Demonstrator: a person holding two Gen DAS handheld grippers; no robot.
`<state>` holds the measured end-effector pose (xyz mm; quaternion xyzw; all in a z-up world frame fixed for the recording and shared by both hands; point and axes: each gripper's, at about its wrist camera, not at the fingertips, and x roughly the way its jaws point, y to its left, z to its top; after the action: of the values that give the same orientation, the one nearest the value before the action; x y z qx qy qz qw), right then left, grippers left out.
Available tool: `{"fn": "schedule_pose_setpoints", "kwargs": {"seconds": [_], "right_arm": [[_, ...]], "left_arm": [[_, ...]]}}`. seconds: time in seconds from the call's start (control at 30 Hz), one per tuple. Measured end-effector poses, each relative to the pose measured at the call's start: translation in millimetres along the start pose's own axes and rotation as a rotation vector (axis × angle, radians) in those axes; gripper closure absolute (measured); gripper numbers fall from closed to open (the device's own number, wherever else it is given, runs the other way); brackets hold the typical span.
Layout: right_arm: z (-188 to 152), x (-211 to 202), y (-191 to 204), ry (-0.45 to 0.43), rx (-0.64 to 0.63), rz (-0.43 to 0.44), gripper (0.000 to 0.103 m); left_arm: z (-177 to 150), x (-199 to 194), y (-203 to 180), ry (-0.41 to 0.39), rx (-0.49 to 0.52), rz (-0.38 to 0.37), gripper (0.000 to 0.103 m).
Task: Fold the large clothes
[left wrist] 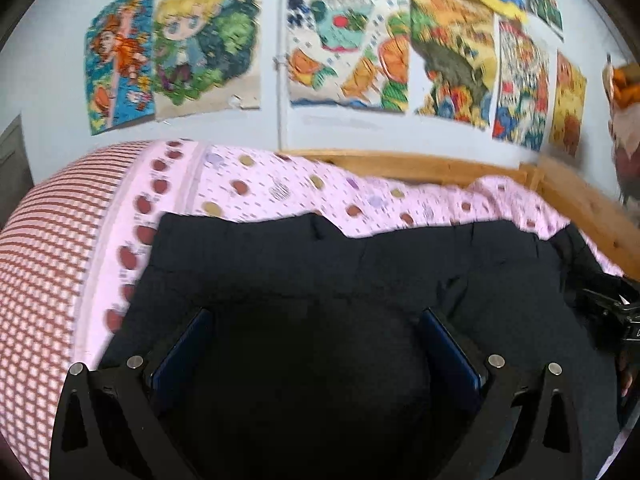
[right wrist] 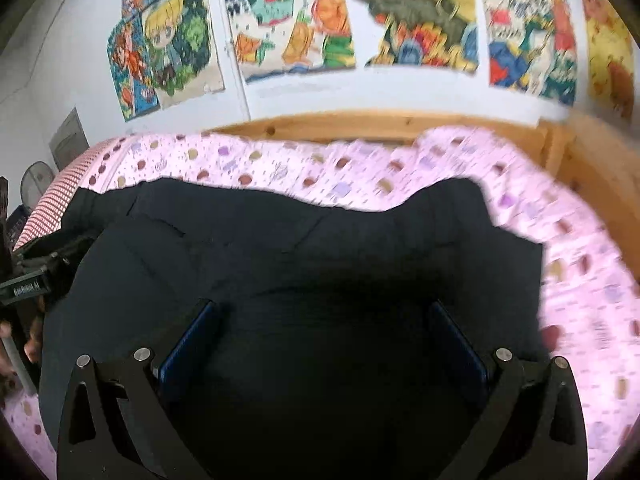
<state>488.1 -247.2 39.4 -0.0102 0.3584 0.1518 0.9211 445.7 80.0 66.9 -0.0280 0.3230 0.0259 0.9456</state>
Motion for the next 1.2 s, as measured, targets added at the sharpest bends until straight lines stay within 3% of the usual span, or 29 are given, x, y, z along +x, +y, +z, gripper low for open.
{"fn": "schedule_pose_setpoints", "kwargs": {"seconds": [0.23, 0.5, 0.77, 1.2], "right_arm": [[0, -32, -47, -0.024, 0.037, -0.11, 0.001], [-20, -19, -93, 0.062, 0.153, -0.105, 0.001], [-48, 13, -110, 0.142, 0.268, 0.029, 0.001], [-66, 24, -117, 0.075, 0.303, 0.113, 0.001]], "left_arm": [[5, -20, 42, 0.004, -0.049, 0.047, 0.0], [-7, -9, 89, 0.103, -0.108, 0.092, 0.0], [-26, 20, 109, 0.199, -0.173, -0.042, 0.0], [-41, 37, 107, 0.196, -0.184, -0.141, 0.0]]}}
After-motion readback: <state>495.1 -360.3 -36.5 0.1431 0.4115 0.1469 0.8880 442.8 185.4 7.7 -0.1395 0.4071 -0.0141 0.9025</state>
